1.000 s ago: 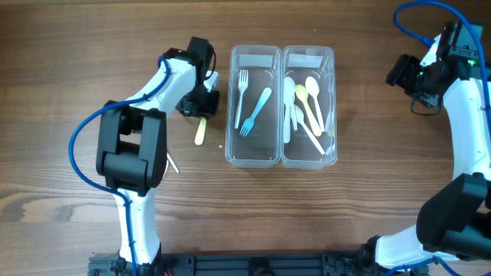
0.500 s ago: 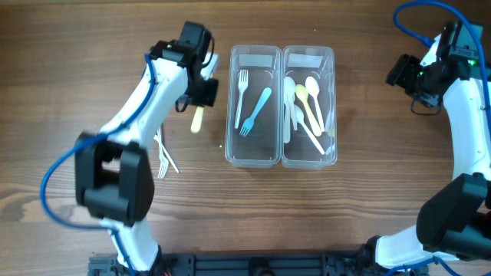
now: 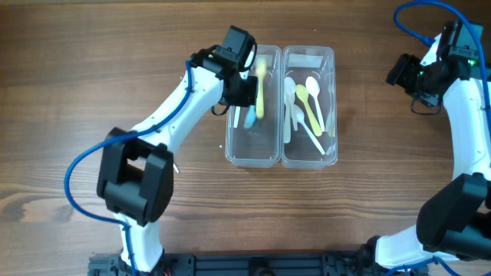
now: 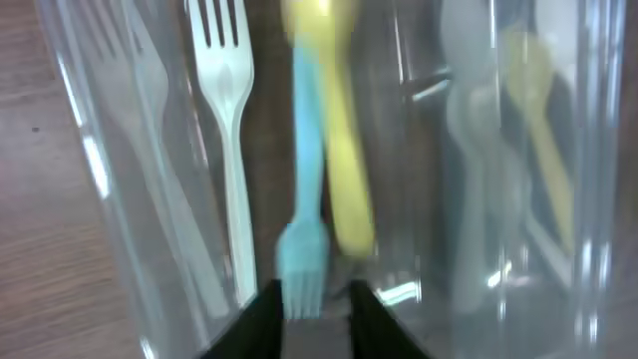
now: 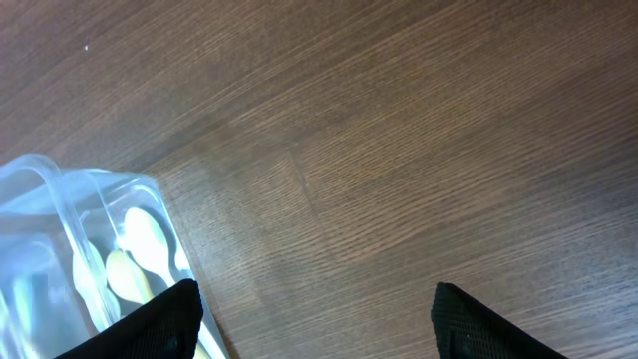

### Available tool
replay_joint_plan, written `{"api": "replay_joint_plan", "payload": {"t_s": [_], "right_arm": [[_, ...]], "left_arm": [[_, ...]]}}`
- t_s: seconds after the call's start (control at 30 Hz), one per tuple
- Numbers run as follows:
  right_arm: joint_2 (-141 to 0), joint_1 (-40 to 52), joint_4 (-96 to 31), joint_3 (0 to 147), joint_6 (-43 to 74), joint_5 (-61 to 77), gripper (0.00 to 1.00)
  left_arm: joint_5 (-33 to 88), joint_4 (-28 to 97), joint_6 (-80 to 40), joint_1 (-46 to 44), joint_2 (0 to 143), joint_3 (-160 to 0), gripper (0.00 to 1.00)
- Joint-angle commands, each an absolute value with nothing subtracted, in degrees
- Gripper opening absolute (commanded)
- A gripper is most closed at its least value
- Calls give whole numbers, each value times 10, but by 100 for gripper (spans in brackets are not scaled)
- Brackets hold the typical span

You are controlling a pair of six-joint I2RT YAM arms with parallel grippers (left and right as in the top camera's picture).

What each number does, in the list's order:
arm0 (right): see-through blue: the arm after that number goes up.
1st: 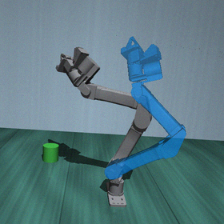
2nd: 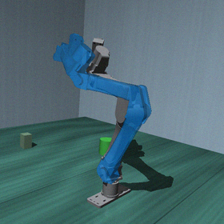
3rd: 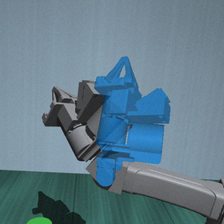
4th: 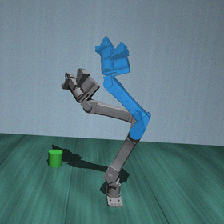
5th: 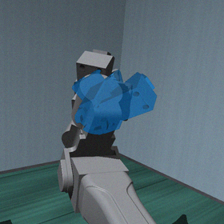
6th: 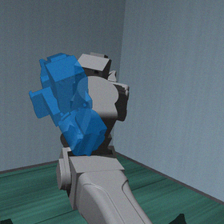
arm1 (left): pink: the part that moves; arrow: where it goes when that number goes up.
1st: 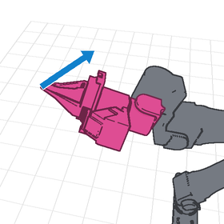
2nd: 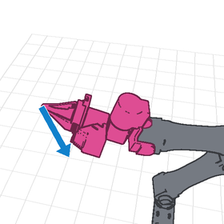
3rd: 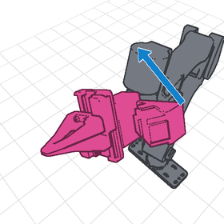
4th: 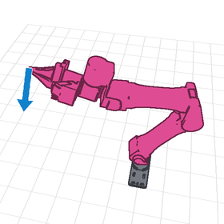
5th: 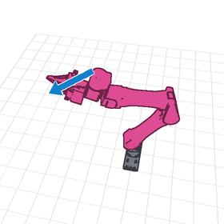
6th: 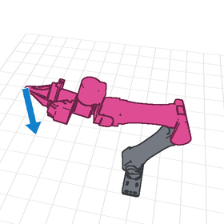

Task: Pack container
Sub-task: 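Grasp a white fork with the left gripper from the table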

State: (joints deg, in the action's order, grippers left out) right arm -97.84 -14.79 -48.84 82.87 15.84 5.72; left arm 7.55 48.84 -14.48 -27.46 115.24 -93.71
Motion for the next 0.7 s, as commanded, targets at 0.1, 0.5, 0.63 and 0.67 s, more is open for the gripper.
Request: {"api": "replay_joint_plan", "payload": {"t_s": [0.1,0.5,0.63,0.67], "right_arm": [[-988,-146,-487,828,166,49,74],[-988,-146,-487,828,166,49,74],[-988,-146,-483,828,167,49,77],[-988,-146,-483,828,167,49,77]], "left_arm": [[55,504,-155,-260,1075,-981,36],[26,661,-198,-20,1044,-821,50],[25,601,-197,-6,1044,-739,49],[22,593,-197,-9,1044,-733,49]]}}
